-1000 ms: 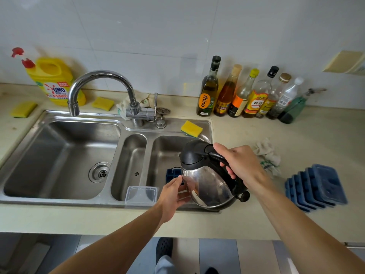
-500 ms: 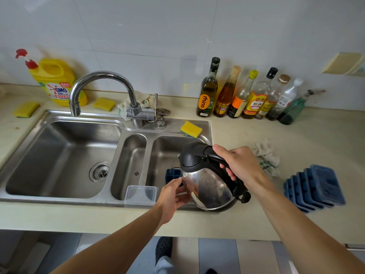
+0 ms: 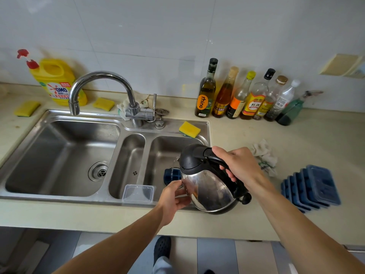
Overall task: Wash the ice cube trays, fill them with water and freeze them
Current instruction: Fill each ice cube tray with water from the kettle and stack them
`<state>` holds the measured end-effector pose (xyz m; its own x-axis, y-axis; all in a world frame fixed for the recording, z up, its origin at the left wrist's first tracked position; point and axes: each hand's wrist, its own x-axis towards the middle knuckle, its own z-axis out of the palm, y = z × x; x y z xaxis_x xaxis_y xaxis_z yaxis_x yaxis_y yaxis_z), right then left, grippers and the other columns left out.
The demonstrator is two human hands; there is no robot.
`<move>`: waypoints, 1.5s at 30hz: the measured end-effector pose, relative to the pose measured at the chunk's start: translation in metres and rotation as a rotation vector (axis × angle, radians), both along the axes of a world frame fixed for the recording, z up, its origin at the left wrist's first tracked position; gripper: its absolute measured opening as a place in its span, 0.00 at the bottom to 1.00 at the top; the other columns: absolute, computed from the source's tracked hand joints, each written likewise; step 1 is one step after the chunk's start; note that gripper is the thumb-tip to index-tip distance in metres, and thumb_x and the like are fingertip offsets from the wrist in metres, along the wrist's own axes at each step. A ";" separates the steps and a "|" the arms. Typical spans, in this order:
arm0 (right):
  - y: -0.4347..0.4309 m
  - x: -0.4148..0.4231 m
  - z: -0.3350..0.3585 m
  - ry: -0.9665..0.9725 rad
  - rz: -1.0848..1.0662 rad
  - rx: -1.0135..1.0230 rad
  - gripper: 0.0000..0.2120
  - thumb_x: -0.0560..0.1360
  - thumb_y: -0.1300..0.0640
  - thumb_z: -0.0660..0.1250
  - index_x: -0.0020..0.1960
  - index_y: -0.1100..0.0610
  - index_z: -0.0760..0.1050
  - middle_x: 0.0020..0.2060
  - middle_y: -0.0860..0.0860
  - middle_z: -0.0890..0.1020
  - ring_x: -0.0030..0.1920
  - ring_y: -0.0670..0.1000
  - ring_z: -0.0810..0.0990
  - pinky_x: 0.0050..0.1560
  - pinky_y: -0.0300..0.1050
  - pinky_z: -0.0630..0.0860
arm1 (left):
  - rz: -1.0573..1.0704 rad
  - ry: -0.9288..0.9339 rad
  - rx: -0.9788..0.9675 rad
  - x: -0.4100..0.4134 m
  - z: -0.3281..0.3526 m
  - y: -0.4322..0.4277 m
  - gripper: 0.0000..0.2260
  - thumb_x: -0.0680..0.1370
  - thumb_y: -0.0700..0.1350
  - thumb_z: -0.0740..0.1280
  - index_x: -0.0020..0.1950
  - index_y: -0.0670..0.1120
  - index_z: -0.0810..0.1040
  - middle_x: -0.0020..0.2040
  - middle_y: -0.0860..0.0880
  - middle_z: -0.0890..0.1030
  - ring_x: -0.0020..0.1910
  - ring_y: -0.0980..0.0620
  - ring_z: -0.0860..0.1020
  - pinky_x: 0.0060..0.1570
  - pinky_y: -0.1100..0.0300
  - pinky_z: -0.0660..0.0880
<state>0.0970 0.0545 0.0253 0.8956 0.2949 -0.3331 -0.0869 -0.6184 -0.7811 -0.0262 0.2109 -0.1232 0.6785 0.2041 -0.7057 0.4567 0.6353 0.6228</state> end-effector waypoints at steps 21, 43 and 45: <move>-0.015 0.008 0.004 0.004 -0.009 0.000 0.32 0.75 0.35 0.68 0.33 0.65 0.80 0.21 0.55 0.76 0.22 0.51 0.72 0.32 0.44 0.72 | -0.017 -0.010 -0.033 0.007 0.005 -0.010 0.14 0.84 0.48 0.61 0.63 0.42 0.79 0.52 0.40 0.86 0.55 0.38 0.83 0.48 0.50 0.81; -0.027 0.017 0.008 -0.003 -0.057 -0.002 0.32 0.74 0.34 0.68 0.33 0.64 0.81 0.21 0.55 0.76 0.21 0.51 0.72 0.31 0.44 0.73 | -0.073 -0.005 -0.046 0.025 -0.003 -0.014 0.13 0.83 0.50 0.64 0.61 0.44 0.80 0.51 0.41 0.86 0.47 0.43 0.86 0.40 0.53 0.82; -0.028 0.017 0.009 0.001 -0.067 -0.004 0.32 0.74 0.35 0.68 0.33 0.65 0.81 0.21 0.54 0.76 0.21 0.51 0.72 0.30 0.43 0.73 | -0.072 0.002 -0.047 0.027 -0.004 -0.014 0.13 0.83 0.51 0.64 0.60 0.44 0.80 0.51 0.41 0.86 0.47 0.43 0.86 0.39 0.53 0.82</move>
<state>0.1144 0.0265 0.0339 0.9130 0.2335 -0.3346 -0.1284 -0.6140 -0.7788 0.0006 0.1969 -0.1270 0.6886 0.1218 -0.7148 0.5033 0.6294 0.5921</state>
